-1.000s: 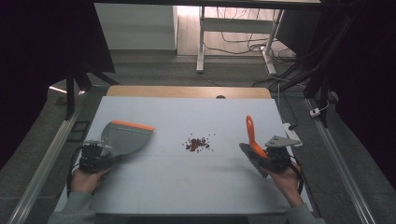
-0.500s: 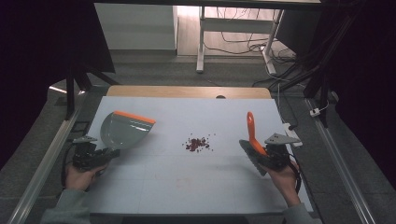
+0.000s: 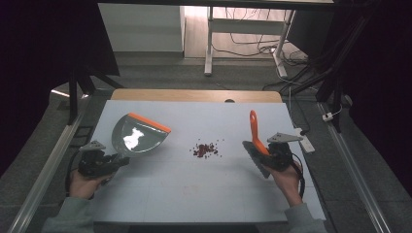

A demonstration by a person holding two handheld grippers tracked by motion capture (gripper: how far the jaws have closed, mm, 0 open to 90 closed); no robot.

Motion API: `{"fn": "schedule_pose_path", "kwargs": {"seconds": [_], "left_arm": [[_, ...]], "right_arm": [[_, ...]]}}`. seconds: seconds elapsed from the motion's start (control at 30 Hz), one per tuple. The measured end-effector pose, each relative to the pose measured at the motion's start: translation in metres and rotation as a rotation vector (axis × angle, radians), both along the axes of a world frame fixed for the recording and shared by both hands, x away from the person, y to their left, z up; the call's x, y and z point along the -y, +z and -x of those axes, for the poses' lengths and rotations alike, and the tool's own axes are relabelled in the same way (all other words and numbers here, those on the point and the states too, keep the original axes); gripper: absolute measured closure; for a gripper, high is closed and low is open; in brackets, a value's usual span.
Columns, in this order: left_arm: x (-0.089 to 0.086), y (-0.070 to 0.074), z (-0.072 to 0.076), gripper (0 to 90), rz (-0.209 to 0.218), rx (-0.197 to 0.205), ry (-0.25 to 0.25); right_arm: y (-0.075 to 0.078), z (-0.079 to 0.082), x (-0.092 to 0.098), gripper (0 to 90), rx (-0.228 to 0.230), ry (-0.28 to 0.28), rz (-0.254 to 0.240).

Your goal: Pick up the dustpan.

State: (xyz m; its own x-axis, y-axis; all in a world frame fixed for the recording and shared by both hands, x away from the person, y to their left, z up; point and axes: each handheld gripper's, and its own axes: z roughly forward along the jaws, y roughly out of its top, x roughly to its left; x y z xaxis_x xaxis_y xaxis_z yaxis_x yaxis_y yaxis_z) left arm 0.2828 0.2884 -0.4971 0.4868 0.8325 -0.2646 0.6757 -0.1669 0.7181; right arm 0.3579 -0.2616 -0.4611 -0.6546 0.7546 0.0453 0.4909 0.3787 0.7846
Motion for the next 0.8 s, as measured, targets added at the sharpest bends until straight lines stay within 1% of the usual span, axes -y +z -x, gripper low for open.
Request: {"fn": "schedule_pose_path", "kwargs": {"seconds": [0.03,0.07,0.1,0.2,0.27,0.43,0.57,0.63,0.8], "left_arm": [[0.001,0.0,0.0,61.3,-0.003,-0.002,-0.008],[0.002,0.0,-0.001,61.3,-0.007,-0.002,-0.015],[0.003,0.001,-0.001,61.2,-0.013,-0.001,-0.02],[0.006,0.001,-0.001,61.3,-0.024,0.001,-0.038],[0.008,0.002,0.0,61.2,-0.029,0.002,-0.047],[0.01,0.005,0.002,61.2,-0.027,0.009,-0.08],[0.014,0.007,0.003,61.2,-0.031,0.019,-0.125],[0.016,0.007,0.003,61.2,-0.03,0.019,-0.147],[0.021,0.007,0.004,61.2,-0.045,0.019,-0.199]], "right_arm": [[0.001,-0.001,0.0,76.6,0.006,-0.002,-0.004],[0.002,-0.001,0.001,76.6,0.014,-0.003,-0.022],[0.003,-0.002,0.003,76.6,0.014,-0.003,-0.052],[0.003,-0.002,0.004,76.6,0.022,-0.003,-0.038],[0.004,-0.001,0.005,76.6,0.02,0.004,-0.039],[0.004,-0.001,0.006,76.6,0.027,0.019,-0.034],[0.005,0.0,0.002,76.6,0.03,0.031,-0.023],[0.005,-0.001,0.0,76.6,0.033,0.034,-0.02],[0.005,-0.001,-0.002,76.6,0.037,0.04,-0.016]]}}
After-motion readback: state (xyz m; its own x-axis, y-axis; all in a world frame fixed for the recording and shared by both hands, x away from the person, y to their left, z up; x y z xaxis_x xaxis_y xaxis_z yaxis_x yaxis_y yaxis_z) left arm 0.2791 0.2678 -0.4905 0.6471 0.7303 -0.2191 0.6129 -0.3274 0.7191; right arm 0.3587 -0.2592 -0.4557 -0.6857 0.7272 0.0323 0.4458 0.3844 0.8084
